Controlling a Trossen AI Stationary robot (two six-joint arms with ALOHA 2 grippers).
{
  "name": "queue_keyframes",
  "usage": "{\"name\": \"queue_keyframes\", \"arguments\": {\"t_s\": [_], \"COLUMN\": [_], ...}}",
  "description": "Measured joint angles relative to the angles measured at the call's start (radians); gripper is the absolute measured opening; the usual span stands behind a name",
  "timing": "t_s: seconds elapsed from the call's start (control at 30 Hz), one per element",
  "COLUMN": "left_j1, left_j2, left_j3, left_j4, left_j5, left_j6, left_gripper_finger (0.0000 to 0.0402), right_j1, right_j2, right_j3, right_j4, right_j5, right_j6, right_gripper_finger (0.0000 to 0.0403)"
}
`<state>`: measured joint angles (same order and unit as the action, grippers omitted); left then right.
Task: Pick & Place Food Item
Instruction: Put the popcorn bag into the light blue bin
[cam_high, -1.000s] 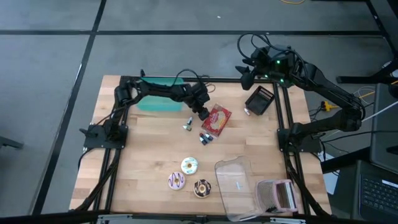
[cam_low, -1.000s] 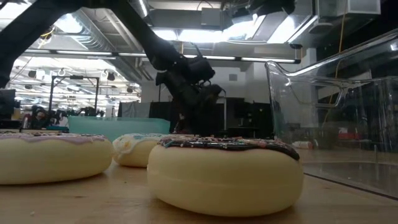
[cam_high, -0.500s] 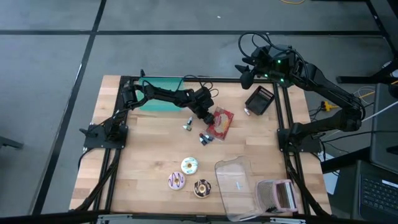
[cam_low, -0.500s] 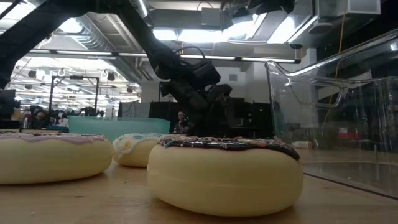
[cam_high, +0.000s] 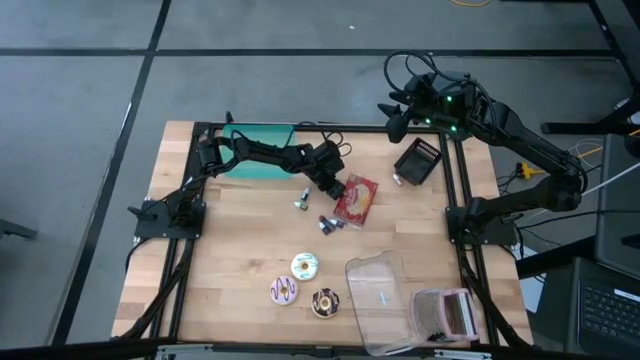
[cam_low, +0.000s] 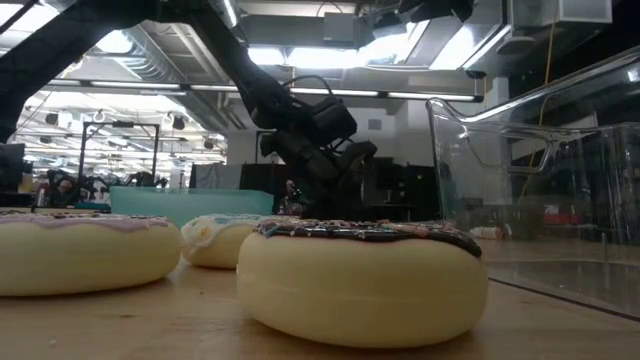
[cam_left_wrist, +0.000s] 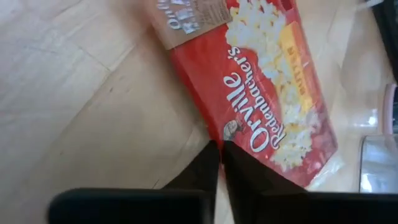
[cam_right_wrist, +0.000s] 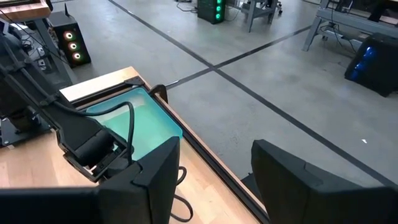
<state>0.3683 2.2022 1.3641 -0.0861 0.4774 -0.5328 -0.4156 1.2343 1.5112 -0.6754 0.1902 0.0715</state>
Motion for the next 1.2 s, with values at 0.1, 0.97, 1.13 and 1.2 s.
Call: {"name": "queue_keyframes", "arguments": {"t_s": [0.1, 0.97, 1.13, 1.2], "left_j1": [0.001, 0.031, 0.051, 0.061], "left_j2": [0.0, -0.034, -0.09, -0.118], "left_j3": [-0.001, -0.006, -0.006, -0.005], "left_j4": [0.048, 0.295, 0.307, 0.311], "left_j5": [0.004, 0.139, 0.14, 0.14], "left_j6": [-0.05, -0.135, -0.132, -0.129], "left_gripper_finger": [0.0009, 0.0002, 0.0001, 0.0001], "right_j1": [0.0, 0.0, 0.0, 0.0], "right_j2": [0.0, 0.0, 0.0, 0.0], "right_j3": [0.0, 0.0, 0.0, 0.0], "right_j4": [0.002, 0.017, 0.063, 0.074], "right_j5": [0.0, 0.003, 0.002, 0.0], "right_j6": [0.0, 0.002, -0.004, -0.005], "right_gripper_finger": [0.0199, 0.0199, 0.0199, 0.0199]}}
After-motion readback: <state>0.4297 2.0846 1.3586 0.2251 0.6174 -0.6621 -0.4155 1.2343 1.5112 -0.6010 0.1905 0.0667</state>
